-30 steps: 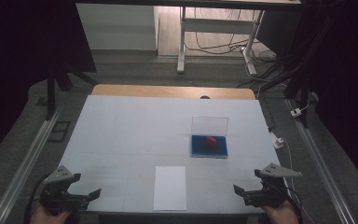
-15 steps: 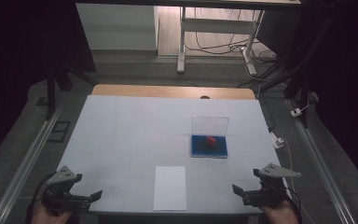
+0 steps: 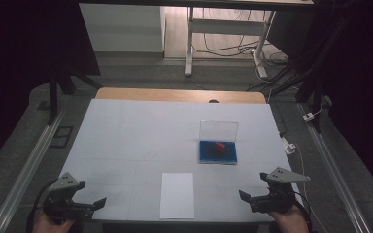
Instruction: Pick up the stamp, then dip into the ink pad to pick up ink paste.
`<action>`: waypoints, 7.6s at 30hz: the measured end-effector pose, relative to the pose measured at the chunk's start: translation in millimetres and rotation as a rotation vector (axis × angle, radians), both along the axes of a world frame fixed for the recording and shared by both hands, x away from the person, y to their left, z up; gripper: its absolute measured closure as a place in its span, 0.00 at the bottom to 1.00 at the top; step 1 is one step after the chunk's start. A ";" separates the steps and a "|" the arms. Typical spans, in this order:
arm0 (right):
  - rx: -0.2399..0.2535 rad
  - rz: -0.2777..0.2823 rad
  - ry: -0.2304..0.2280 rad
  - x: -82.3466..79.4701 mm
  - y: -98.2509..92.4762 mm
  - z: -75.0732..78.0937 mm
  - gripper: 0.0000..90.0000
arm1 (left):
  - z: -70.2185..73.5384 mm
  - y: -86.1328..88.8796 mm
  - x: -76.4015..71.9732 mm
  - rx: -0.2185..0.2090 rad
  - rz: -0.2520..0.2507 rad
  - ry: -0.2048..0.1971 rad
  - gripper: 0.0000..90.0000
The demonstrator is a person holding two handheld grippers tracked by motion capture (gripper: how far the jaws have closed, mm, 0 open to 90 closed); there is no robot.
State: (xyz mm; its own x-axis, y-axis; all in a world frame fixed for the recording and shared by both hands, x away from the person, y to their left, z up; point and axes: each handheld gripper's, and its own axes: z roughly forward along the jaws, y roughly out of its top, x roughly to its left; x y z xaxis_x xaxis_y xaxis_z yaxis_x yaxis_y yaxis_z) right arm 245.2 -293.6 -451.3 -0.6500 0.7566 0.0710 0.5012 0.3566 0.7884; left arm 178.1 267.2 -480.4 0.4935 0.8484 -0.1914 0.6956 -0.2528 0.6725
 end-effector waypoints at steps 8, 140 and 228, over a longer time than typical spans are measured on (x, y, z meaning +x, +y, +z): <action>-0.005 0.010 -0.020 4.0 3.5 2.4 0.00 | 0.0 1.9 -0.2 -0.017 0.000 0.000 0.03; -0.109 0.193 0.071 171.6 66.9 -11.4 0.90 | 0.3 0.5 -0.6 -0.008 -0.013 -0.008 0.03; -0.190 0.132 0.040 167.0 71.6 -20.8 0.89 | 0.0 0.8 0.9 -0.012 -0.013 -0.001 0.03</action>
State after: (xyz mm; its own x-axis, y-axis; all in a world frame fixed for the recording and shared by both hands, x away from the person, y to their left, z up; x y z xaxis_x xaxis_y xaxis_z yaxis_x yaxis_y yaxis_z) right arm 412.1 -221.9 -472.0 -0.7436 0.6676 -0.0369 0.4697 0.5609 0.6817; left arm 179.0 267.9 -480.4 0.5043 0.8398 -0.2009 0.6916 -0.2536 0.6763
